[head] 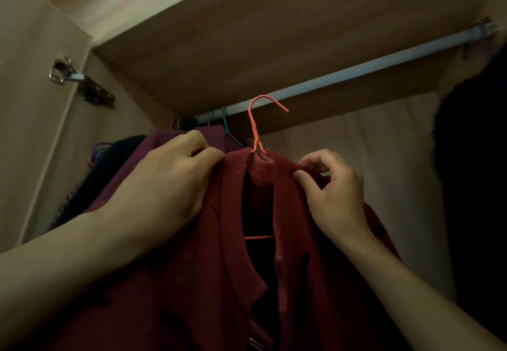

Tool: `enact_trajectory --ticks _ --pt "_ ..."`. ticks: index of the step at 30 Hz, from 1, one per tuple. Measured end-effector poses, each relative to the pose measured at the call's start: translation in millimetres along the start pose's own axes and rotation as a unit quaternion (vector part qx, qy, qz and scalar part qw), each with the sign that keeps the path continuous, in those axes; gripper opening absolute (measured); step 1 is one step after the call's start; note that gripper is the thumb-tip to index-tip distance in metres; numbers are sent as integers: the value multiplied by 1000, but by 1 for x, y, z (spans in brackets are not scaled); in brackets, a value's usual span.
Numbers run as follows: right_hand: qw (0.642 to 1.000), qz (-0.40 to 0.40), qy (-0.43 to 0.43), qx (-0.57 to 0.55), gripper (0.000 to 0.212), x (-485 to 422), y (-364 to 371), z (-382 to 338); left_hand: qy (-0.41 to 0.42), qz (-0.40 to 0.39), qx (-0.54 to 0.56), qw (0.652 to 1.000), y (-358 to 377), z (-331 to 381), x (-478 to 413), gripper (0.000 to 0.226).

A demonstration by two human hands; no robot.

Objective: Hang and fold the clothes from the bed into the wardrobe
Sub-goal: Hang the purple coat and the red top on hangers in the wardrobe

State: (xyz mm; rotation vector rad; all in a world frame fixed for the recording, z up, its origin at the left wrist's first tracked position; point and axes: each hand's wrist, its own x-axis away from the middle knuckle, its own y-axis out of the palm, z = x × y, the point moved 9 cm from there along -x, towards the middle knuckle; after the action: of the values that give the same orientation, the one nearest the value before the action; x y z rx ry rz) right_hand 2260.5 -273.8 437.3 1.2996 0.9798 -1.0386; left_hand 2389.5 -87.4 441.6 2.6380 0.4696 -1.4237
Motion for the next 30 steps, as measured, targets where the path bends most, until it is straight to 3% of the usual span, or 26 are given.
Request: enact_trajectory --ticks 10,18,25,30 --pt "993 -39 -19 -108 12 -58 105 50 12 -16 -110 994 34 -55 -41 31" --pt "990 -18 43 -131 12 -114 180 113 -62 -58 -167 982 93 -116 -100 27" --pt "986 3 104 -130 7 -126 240 173 -136 -159 -207 956 165 -147 -134 37" --pt "985 4 115 -131 7 -122 263 194 -110 -106 -216 964 193 -158 -124 28"
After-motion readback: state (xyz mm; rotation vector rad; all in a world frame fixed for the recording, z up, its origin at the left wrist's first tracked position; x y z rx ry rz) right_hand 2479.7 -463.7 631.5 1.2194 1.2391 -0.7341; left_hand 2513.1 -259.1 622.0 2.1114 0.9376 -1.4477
